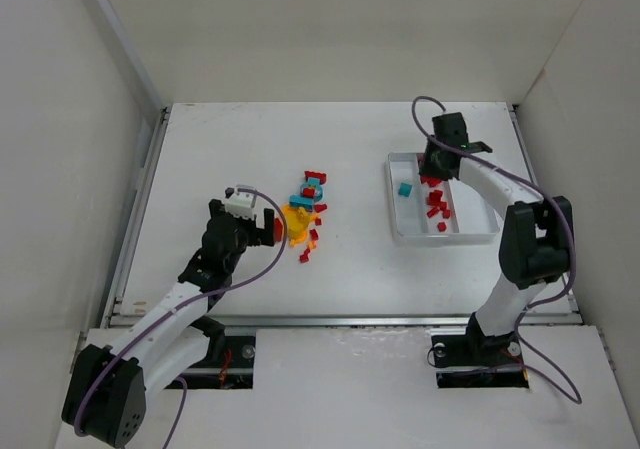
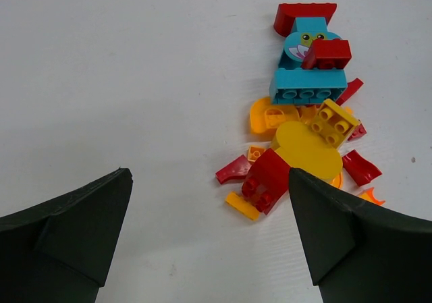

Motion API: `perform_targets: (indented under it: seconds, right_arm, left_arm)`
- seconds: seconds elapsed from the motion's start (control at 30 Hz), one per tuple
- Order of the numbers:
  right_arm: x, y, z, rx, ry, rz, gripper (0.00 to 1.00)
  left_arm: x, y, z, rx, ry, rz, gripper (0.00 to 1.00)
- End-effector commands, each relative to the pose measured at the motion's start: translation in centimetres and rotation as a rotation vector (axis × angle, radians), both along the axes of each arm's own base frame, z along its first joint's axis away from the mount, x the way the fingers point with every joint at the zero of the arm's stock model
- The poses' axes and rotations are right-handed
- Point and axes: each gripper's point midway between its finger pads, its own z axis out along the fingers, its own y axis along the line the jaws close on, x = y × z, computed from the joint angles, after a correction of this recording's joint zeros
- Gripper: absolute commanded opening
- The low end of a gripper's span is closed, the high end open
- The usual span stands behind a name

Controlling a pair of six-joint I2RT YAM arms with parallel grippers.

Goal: Sort the legos into containers by color

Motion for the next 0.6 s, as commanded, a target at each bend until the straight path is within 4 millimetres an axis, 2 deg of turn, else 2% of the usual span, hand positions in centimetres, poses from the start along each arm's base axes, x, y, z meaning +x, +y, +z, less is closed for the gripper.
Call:
perform_targets:
  seconds: [0.0,0.1,0.2,0.27,0.33,0.37,0.4,0.5,0.57]
  right_arm:
    - [-0.3,-1.3,-1.0,0.028,0.022,-0.043,0.0]
    - [0.1,-3.8,-0.9,0.018,0.017,-0.118,0.0]
    - [0.3,-5.1,-1.1,0.036,0.014,-0.173,0.0]
    - [0.3,-5.8,-2.1,0.032,0.036,-0.189,0.03]
    - [0.3,-5.8,-2.2,0.03,0.047,-0.189,0.14]
    - [0.6,-5.8,-2.4,0.024,0.05,-0.182,0.28]
    - [0.6,-5.8,-2.4,0.024,0.05,-0.182,0.37]
    - [0.5,-5.9,-2.4,0.01,0.051,-0.165,0.52]
    - [0.2,-5.4,-2.3,0.011,0.057,-0.102,0.57]
  left_arm:
    - [0.4,-0.3,1.5,-0.049,-0.053,0.0,1.0]
    - [0.4,-0.3,1.5,-0.049,-0.053,0.0,1.0]
    - [0.4,-0.3,1.8,-0.052,-0.062,0.0,1.0]
    - [0.4,-0.3,1.8,-0.052,-0.062,0.0,1.0]
    - [0.4,-0.3,1.8,-0.052,-0.062,0.0,1.0]
    - [0.3,-0.2,1.4,-0.049,-0.053,0.0,1.0]
    - [0.3,-0.2,1.4,-0.049,-0.053,0.0,1.0]
    - [0.3,-0.2,1.4,-0.049,-0.053,0.0,1.0]
    - [0.3,-0.2,1.4,-0.049,-0.053,0.0,1.0]
